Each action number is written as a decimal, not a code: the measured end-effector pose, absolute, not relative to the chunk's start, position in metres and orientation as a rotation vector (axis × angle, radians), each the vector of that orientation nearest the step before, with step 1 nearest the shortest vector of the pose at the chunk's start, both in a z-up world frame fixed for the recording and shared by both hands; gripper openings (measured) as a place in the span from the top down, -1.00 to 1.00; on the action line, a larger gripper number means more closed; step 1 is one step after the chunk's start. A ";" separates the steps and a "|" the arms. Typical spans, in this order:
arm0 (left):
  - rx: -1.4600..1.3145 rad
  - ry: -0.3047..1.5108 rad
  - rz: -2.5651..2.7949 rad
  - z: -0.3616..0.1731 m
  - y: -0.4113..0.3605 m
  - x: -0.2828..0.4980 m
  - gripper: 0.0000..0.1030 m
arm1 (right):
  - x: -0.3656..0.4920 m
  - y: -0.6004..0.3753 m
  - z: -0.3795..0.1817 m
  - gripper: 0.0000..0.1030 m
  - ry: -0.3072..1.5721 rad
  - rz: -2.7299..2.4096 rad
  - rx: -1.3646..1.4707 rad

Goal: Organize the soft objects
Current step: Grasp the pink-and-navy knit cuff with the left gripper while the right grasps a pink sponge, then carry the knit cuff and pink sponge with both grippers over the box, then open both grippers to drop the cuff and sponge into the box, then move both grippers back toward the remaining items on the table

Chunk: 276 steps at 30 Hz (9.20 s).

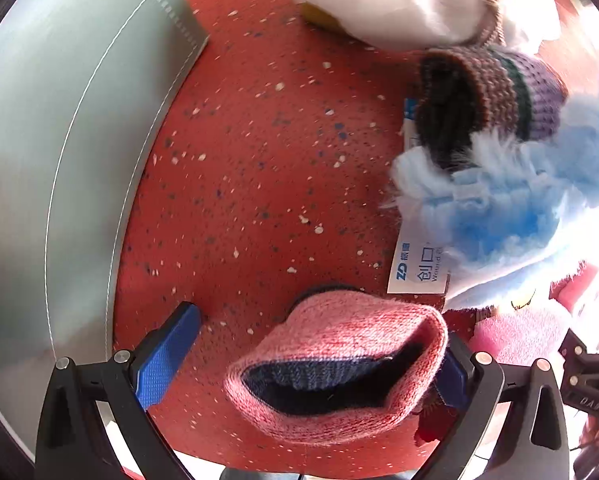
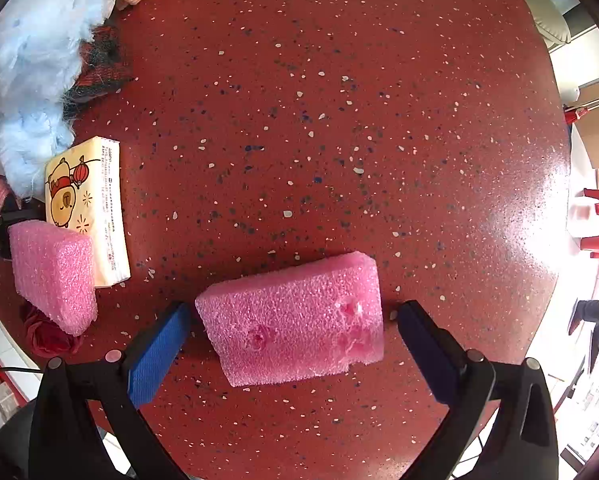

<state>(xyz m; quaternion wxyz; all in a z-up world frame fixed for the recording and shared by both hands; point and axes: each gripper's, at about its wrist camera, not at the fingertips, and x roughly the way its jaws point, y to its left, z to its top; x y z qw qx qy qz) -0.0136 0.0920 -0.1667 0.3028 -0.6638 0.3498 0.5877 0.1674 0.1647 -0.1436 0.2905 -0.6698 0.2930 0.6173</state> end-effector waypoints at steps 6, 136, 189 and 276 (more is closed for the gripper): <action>-1.713 0.960 1.541 -0.162 0.087 -0.003 -0.83 | 0.169 0.177 -0.151 -0.94 0.793 1.621 -1.805; -1.510 0.537 1.820 -0.045 -0.106 -0.216 0.26 | -0.192 0.034 0.005 -0.49 0.449 2.086 -1.839; -1.515 0.656 1.773 -0.045 -0.084 -0.191 -1.00 | -0.174 0.055 -0.004 -1.00 0.618 2.136 -1.792; -1.881 0.744 1.704 -0.128 0.008 -0.014 -0.97 | 0.056 0.175 -0.121 -0.99 0.370 2.007 -1.912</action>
